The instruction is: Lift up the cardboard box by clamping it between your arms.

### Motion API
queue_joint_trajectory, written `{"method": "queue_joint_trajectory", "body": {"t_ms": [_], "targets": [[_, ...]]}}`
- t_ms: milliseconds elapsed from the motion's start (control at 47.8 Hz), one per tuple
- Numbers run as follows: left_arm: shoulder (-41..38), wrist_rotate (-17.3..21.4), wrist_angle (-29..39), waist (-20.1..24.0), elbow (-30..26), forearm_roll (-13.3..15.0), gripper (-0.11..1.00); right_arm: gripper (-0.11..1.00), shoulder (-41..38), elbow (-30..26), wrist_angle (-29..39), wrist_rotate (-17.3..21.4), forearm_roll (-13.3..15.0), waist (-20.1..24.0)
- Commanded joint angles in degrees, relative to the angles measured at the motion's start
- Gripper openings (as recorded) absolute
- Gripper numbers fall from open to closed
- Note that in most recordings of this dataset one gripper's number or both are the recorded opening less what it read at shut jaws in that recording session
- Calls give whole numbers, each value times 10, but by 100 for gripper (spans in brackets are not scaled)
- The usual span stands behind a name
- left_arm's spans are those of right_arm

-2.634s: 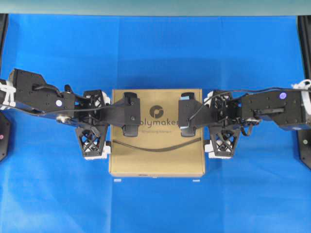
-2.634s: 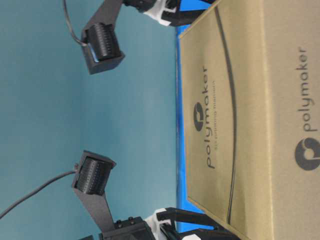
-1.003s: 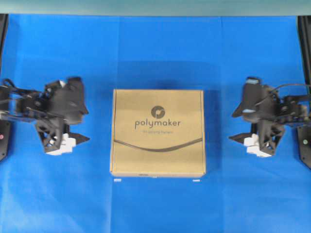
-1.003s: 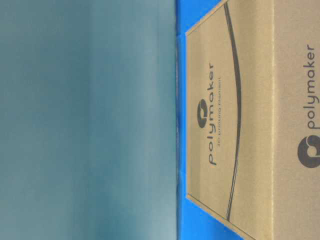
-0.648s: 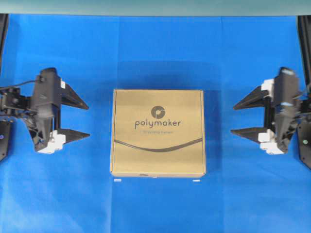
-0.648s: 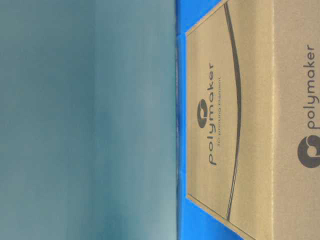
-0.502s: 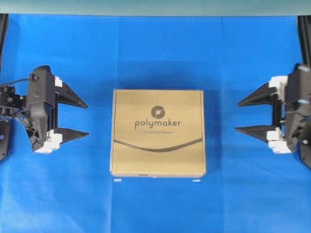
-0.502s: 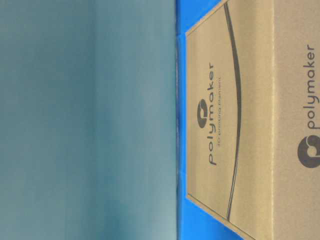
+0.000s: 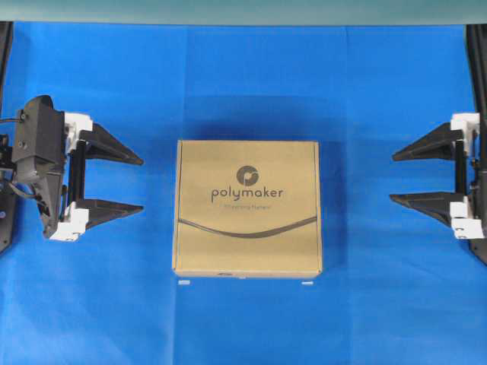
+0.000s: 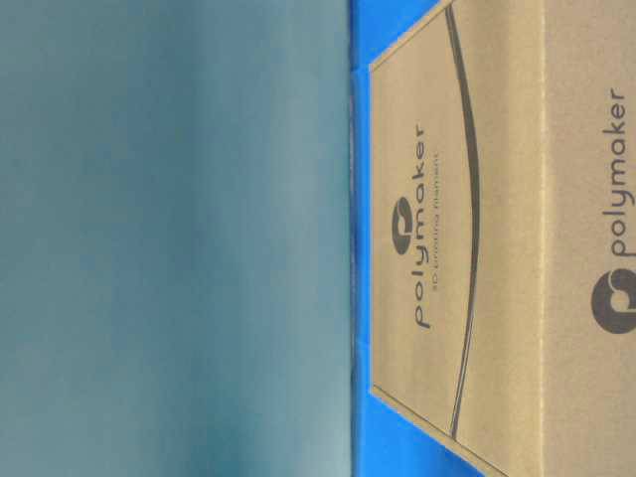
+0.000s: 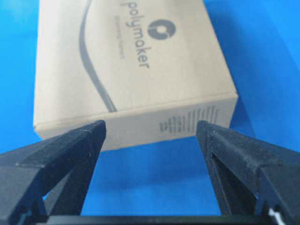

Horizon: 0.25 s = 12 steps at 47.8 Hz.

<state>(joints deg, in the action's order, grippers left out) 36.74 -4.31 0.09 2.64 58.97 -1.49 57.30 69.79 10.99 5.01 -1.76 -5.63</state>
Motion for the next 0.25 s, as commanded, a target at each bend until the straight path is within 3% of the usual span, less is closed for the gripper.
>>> {"method": "queue_joint_trajectory", "body": {"t_ms": [0,230], "targets": [[2,1,-11,-1,-6,0,88,98,11,-4,2,3,0,-1],[2,1,-50,-1,-6,0,88,98,57,20,2,3,0,0]]}}
